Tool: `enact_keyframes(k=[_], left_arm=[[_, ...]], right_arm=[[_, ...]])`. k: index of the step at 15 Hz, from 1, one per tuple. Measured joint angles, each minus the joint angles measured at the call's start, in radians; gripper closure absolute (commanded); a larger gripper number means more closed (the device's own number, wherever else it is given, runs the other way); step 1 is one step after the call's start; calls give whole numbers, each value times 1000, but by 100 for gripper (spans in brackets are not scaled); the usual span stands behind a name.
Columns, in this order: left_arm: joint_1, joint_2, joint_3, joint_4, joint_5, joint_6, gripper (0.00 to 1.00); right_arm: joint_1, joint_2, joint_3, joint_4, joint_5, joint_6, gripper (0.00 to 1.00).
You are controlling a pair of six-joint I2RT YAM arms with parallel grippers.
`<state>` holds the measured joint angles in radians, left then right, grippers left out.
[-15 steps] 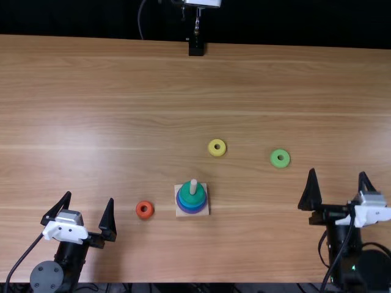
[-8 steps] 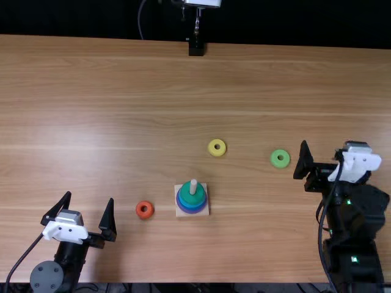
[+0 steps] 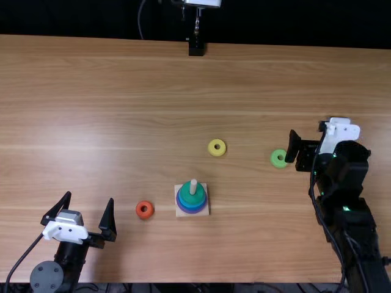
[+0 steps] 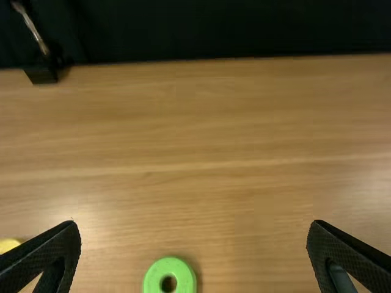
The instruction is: Build the Hanoi tower: stack the rings onto the peg from bottom to top in this color order: purple, dark blue, light blue, dark green, light green, yellow, orange.
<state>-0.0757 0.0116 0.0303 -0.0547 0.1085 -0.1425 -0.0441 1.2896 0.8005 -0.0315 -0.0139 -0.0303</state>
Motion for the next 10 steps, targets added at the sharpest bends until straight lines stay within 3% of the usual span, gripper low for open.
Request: enact_keyframes(k=[10], left_arm=[[0,0,0,0,0,0,0]], right_arm=[[57,362,185,-195,3,-1,0]])
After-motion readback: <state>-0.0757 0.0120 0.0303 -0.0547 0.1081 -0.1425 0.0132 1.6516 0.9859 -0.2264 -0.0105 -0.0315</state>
